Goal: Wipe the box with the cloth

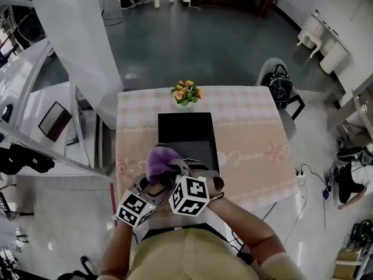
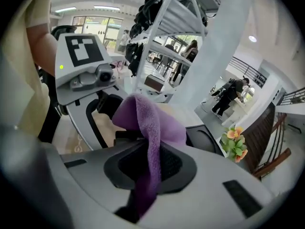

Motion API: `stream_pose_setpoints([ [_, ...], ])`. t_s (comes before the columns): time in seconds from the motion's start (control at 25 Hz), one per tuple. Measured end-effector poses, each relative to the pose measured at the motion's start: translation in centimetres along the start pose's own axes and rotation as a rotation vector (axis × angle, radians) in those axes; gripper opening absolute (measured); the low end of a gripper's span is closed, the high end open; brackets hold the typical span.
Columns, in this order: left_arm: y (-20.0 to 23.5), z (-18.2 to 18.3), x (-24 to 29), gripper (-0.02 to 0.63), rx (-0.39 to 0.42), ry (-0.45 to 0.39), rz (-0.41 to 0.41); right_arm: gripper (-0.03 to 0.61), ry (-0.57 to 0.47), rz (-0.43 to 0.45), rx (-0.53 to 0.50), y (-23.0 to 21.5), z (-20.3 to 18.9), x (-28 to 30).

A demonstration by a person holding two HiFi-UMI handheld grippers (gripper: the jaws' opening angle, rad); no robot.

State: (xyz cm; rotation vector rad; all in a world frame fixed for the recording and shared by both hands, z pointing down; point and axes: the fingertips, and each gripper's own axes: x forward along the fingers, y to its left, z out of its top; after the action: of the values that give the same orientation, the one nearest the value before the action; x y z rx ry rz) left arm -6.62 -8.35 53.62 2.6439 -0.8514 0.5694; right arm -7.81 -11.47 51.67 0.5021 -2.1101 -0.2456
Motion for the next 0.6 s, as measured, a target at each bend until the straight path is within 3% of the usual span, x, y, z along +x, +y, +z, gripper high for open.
stream_pose_setpoints([
  [0.16,0.0,-0.2,0.1,0.268,0.009,0.007,-0.004,0.057,0.029,0.018,-0.050,0.4,-0.3,0.7],
  [0.6,0.0,-0.7,0.2,0.268,0.026,0.021,-0.002,0.057,0.133,0.025,-0.044,-1.1,-3.4,-0.5],
])
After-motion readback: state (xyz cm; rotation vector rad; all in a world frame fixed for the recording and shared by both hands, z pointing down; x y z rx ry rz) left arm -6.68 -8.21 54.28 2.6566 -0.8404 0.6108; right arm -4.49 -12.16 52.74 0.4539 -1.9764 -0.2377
